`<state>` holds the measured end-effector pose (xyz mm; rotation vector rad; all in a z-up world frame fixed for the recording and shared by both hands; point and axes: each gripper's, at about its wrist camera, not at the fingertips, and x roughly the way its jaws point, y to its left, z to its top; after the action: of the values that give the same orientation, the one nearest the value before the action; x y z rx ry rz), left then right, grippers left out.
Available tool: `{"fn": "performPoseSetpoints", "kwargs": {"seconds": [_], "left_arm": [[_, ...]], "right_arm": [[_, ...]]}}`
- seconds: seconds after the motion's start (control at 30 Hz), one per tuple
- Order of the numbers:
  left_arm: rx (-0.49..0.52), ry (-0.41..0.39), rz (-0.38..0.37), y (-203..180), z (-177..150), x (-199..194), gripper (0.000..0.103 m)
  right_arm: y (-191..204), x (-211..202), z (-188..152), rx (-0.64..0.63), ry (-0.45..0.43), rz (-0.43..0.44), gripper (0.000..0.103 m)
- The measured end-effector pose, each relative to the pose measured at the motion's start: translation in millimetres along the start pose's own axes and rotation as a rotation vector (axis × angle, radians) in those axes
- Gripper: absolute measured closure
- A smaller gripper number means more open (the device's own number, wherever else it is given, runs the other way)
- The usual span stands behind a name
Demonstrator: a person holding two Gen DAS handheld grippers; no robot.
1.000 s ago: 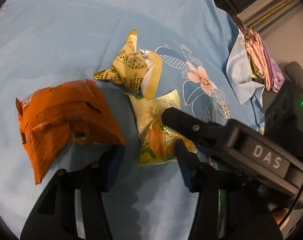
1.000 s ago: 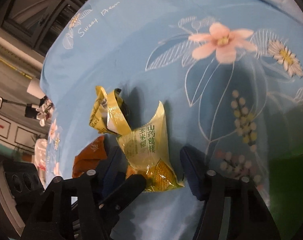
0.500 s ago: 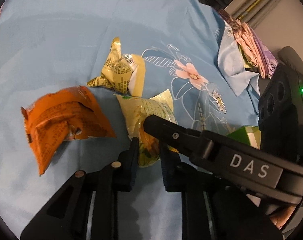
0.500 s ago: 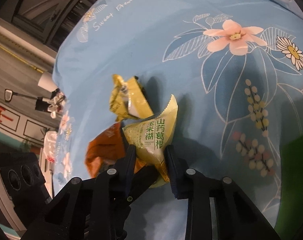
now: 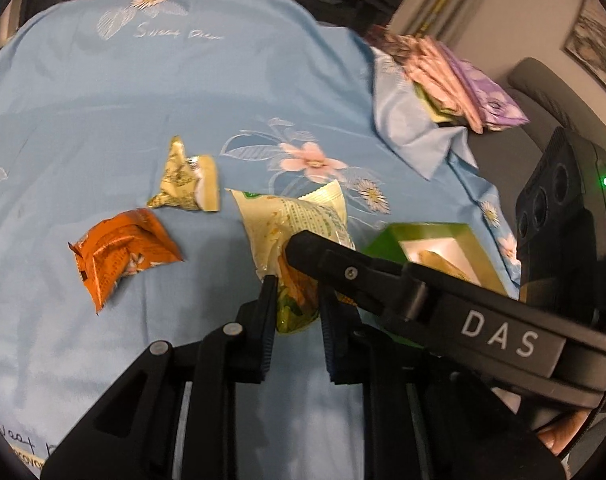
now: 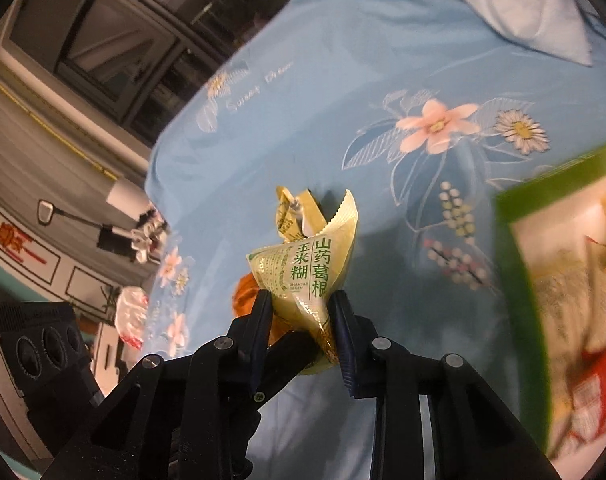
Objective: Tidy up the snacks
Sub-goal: 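Close the right gripper on the yellow-green bag and lift it, then carry the yellow-green bag with the right gripper over the green box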
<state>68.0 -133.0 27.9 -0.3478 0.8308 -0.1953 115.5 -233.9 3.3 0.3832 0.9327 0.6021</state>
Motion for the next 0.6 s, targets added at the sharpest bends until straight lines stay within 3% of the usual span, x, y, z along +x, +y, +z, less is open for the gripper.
{"fn": "performPoseSetpoints", "kwargs": {"seconds": [0.6], "left_arm": [[0.13, -0.004, -0.107, -71.7, -23.1, -28.9, 0.085]], "right_arm": [[-12.6, -93.7, -30.4, 0.058, -0.147, -0.058, 0.07]]}}
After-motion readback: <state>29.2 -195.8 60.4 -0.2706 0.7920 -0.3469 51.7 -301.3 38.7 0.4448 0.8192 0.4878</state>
